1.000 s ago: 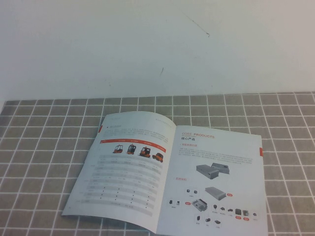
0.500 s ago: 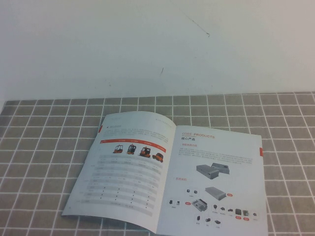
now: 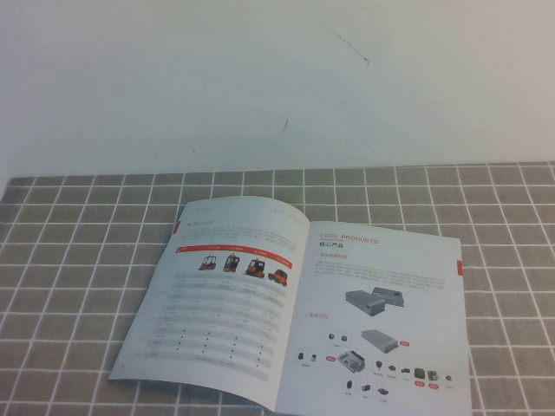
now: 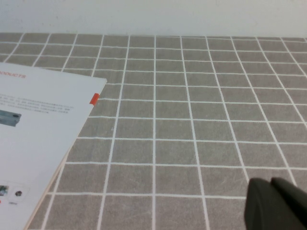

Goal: Close book
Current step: 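Close the open booklet and leave it lying on the table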

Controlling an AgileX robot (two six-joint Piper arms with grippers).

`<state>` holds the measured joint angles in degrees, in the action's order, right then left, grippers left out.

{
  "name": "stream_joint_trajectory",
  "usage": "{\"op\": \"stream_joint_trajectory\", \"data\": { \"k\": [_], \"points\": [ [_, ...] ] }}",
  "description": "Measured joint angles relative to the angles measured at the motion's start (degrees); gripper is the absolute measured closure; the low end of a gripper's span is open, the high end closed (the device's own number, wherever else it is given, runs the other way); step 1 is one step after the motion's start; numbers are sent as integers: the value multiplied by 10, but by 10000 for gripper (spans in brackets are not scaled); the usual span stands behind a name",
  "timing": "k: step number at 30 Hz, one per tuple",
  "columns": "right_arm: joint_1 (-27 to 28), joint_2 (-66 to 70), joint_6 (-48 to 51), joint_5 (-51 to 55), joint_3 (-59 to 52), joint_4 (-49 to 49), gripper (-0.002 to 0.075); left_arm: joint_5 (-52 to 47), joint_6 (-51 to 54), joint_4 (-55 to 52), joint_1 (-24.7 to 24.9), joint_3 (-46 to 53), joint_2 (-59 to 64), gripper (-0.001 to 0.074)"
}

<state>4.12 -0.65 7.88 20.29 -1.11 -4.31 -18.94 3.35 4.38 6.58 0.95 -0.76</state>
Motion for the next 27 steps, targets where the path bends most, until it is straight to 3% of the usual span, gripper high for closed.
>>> {"op": "stream_joint_trajectory", "data": {
  "k": [20,27],
  "points": [
    [0,0,0,0,0,0,729,0,0,0,0,0,0,738],
    [0,0,13,-24,-2,6,729,41,0,-1,0,3,0,738]
  ]
}}
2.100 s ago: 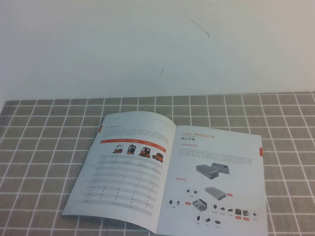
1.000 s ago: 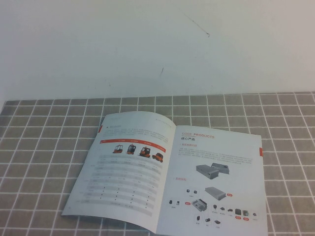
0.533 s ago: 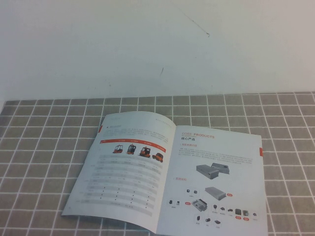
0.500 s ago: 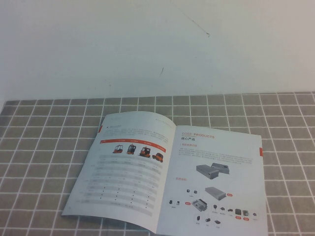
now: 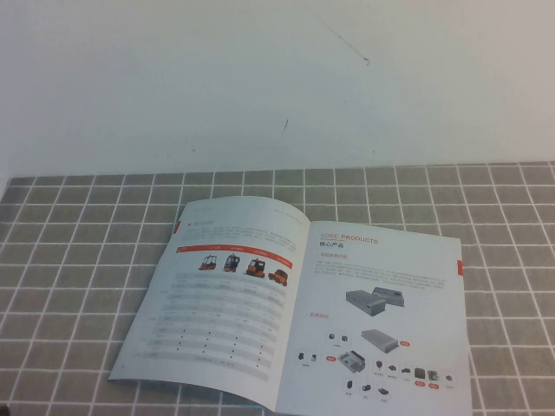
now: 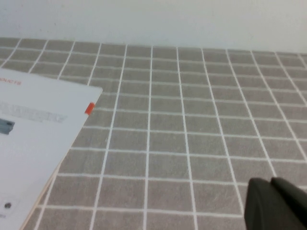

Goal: Close book
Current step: 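Close the open booklet and leave it lying on the table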

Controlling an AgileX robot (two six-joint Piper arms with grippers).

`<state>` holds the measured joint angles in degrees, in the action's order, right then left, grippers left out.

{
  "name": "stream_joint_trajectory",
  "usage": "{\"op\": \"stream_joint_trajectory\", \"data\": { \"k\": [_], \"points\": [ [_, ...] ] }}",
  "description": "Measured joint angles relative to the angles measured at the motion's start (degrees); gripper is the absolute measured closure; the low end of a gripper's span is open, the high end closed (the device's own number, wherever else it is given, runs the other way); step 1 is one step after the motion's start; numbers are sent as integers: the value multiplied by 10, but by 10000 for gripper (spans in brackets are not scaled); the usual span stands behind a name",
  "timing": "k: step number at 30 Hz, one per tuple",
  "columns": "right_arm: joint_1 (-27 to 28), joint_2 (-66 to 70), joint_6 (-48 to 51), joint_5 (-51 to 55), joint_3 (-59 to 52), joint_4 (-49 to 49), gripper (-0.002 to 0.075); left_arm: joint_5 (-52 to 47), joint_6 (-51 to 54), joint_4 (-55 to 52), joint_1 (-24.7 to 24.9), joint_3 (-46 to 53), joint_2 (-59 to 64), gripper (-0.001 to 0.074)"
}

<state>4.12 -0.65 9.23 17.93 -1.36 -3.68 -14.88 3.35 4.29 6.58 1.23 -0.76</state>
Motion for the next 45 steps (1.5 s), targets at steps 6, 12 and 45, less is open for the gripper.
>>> {"op": "stream_joint_trajectory", "data": {
  "k": [6,12,45],
  "points": [
    [0,0,5,-164,-3,2,729,164,0,0,0,0,0,738],
    [0,0,7,-347,-3,2,729,361,0,0,0,0,0,738],
    [0,25,-70,-104,200,-3,729,62,65,130,0,-243,115,738]
  ]
}}
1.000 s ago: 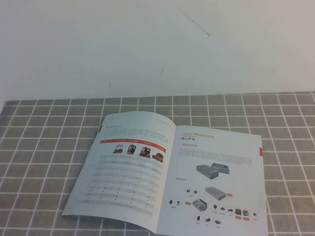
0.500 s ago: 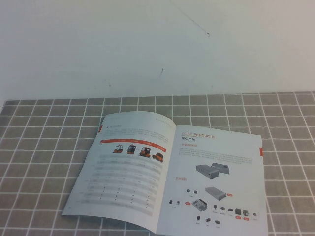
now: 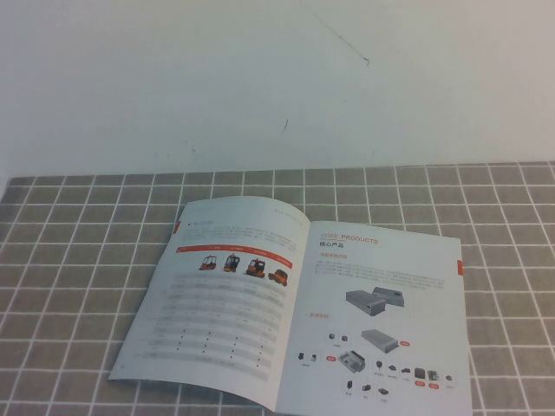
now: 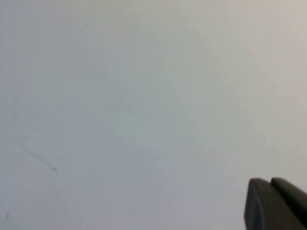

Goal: Close book
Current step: 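Close the open booklet and leave it lying on the table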

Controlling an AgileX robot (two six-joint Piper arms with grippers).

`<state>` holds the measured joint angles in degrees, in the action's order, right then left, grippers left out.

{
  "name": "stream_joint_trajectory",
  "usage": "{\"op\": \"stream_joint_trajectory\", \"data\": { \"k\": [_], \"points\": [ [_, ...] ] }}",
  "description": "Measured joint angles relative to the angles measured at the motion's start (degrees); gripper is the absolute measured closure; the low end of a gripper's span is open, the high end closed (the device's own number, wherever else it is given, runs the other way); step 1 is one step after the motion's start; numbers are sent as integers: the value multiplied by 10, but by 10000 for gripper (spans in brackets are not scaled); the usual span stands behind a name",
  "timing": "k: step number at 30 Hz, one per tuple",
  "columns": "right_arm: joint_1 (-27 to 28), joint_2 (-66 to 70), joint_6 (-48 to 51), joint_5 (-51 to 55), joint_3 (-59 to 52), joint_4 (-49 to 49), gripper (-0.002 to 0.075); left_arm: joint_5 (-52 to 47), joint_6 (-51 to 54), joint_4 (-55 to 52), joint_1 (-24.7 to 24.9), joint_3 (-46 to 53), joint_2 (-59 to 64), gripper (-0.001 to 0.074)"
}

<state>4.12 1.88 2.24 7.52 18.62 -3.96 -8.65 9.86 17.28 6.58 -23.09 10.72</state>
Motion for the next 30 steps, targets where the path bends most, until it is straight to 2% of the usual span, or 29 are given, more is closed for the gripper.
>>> {"op": "stream_joint_trajectory", "data": {
  "k": [8,17,26,30],
  "points": [
    [0,130,24,146,93,-27,729,-185,60,23,0,-117,182,738],
    [0,359,294,330,223,-229,729,-193,68,107,0,-126,379,738],
    [0,583,445,316,250,-337,729,-193,111,158,0,-188,552,738],
    [-32,656,477,299,250,-369,729,-190,138,165,0,-225,599,738]
  ]
}}
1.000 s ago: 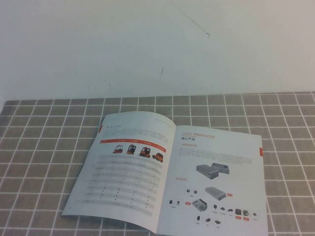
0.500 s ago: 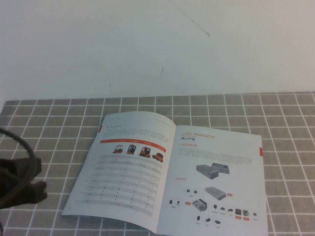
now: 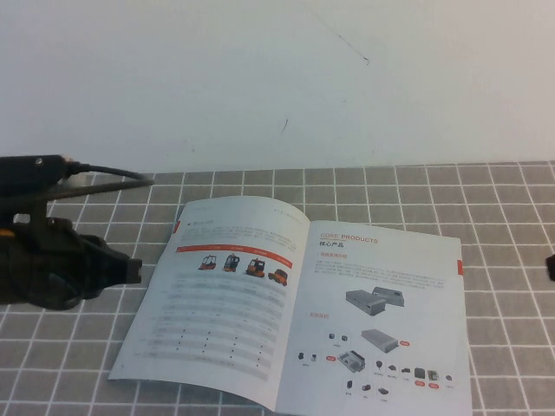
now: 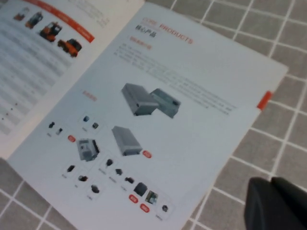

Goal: Close book
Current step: 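Close the open booklet and leave it lying on the table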

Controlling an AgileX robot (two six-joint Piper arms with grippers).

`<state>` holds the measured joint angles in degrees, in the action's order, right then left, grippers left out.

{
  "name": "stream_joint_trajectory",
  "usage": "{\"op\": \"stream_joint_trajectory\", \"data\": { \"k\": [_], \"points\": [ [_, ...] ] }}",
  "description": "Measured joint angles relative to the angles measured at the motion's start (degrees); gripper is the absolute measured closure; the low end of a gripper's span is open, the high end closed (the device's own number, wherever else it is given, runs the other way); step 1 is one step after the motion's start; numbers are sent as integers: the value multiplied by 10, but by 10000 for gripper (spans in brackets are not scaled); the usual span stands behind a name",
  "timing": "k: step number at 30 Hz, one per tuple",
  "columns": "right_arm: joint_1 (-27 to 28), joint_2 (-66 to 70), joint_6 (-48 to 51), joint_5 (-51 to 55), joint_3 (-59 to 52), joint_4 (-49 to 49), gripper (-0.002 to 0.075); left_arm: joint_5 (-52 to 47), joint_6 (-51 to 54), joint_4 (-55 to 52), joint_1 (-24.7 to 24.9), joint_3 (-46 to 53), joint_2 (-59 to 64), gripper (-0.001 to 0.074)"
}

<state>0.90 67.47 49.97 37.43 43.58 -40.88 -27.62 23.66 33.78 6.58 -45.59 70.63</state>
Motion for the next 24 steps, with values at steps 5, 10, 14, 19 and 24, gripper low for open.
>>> {"op": "stream_joint_trajectory", "data": {
  "k": [5,10,14,19,24],
  "points": [
    [-92,78,9,-51,0,-12,729,7,25,1,0,-31,59,738],
    [-171,165,12,-122,3,-24,729,40,26,-4,0,-35,114,738],
    [-196,228,12,-173,4,-37,729,72,28,-4,0,-35,158,738],
    [-200,303,27,-195,4,-41,729,115,28,-4,0,-40,207,738],
    [-200,341,35,-199,4,-43,729,160,30,-4,0,-40,240,738]
  ]
}}
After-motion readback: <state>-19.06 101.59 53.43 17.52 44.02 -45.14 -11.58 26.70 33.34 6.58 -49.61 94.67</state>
